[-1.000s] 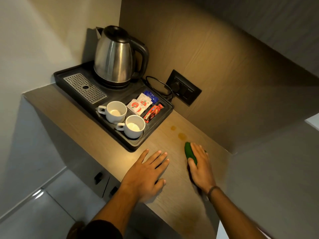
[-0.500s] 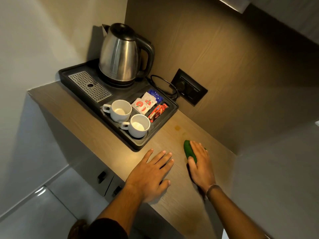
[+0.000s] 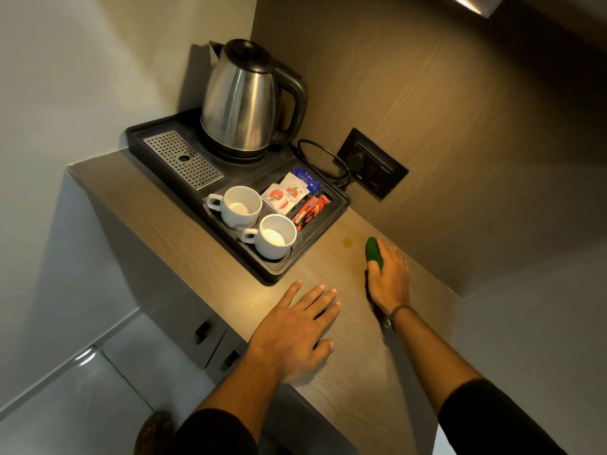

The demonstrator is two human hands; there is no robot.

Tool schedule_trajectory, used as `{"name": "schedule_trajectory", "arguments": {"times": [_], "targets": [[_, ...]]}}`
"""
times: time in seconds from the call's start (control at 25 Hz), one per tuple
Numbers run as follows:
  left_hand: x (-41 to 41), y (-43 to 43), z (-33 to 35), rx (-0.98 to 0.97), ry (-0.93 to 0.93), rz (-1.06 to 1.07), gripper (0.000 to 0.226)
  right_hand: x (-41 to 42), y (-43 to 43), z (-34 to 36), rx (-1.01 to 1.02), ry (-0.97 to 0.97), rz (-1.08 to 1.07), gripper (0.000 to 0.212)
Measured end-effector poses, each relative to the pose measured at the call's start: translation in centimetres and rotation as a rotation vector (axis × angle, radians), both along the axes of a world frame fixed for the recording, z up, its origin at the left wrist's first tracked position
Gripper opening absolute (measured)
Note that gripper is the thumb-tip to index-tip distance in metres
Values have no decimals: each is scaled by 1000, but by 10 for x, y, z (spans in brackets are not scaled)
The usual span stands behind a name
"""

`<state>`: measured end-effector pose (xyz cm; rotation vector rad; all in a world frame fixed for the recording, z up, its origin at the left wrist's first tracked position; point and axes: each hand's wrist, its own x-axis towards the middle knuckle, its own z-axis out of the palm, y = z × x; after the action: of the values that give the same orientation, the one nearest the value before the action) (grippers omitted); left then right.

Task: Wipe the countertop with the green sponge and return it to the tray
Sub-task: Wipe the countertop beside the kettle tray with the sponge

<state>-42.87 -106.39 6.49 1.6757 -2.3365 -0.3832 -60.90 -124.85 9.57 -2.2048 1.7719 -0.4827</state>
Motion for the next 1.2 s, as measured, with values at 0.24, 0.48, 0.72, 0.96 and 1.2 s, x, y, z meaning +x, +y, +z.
{"name": "schedule_trajectory", "arguments": {"times": [0.24,0.48,0.72,0.96,1.2], "targets": [[0,2,2,-5,19,7,69,-1,41,-13,-1,57,376,65],[1,0,0,-7,17,-4,69,23,-12,7,16,12,31,57],[-1,0,-4,-12,37,7,69,-11,46,-15,-13,40,410,67],[0,-1,-3,-27,12,-1,68,-11,15,6,44,36,106,62],[1,-1,-3,-11,9,-7,70,-88,111,-12,25,37,293,64]]}}
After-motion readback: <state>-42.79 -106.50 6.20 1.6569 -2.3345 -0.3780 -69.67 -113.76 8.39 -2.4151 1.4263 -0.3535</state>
